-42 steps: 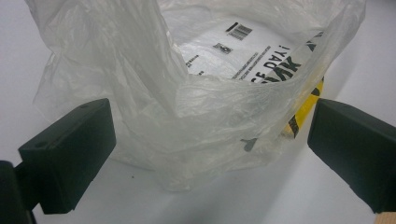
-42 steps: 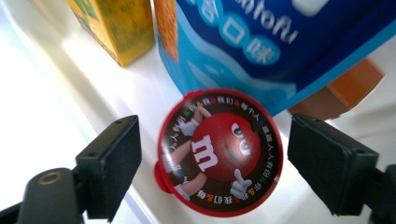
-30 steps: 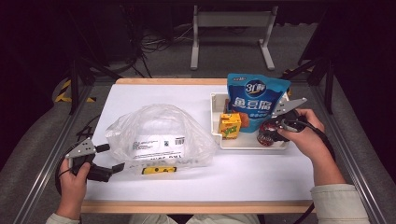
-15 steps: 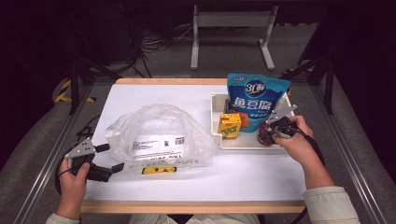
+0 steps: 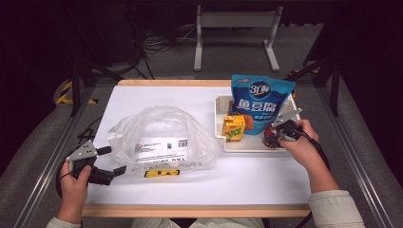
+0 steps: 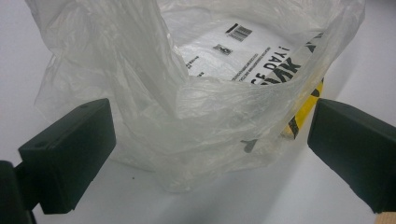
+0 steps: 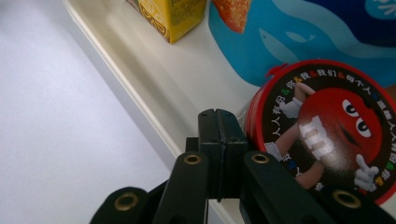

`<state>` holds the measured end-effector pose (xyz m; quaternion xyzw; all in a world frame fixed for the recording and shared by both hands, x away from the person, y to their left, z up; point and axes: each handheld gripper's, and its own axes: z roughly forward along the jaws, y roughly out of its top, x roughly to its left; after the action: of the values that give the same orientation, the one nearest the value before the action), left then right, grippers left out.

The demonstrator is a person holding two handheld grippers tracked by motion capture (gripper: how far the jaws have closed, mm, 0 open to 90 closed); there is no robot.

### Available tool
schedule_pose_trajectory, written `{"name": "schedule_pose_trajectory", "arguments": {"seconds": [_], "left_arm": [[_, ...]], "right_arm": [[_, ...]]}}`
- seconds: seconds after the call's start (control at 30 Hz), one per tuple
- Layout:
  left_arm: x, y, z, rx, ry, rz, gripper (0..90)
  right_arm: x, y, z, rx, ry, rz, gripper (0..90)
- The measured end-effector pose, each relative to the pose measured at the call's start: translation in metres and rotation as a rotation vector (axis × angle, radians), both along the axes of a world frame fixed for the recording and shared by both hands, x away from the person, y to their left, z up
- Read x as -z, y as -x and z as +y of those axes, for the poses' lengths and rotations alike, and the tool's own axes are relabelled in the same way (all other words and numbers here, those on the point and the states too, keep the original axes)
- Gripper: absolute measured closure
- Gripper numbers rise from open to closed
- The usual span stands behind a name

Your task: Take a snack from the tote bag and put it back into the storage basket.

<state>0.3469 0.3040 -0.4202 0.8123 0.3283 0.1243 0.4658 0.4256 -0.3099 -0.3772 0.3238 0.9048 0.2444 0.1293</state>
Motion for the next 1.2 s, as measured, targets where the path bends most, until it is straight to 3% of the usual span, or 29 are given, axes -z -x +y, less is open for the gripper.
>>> {"name": "schedule_pose_trajectory", "arguments": {"seconds": [0.4,0.6,0.8,1.03,1.2], "left_arm": [[0.0,0.0,0.0,-0.001,0.0,0.002,1.7],[0.0,0.0,0.0,0.002,-0.002,-0.001,1.7],[0.0,0.0,0.0,0.001,0.001,0.002,1.7],[0.0,0.0,0.001,0.001,0.004,0.004,1.7],[0.0,0.0,-0.001,0.005,-0.004,-0.003,1.7]], "right_arm": [[0.0,0.001,-0.005,0.014,0.006,0.007,89.7],[-0.01,0.016,0.004,-0.034,-0.08,-0.042,85.7],[-0.013,0.036,0.011,-0.068,-0.22,-0.122,66.6],[-0.005,0.055,0.017,-0.075,-0.339,-0.205,44.6],[-0.001,0.064,0.022,-0.087,-0.351,-0.235,36.3]]}}
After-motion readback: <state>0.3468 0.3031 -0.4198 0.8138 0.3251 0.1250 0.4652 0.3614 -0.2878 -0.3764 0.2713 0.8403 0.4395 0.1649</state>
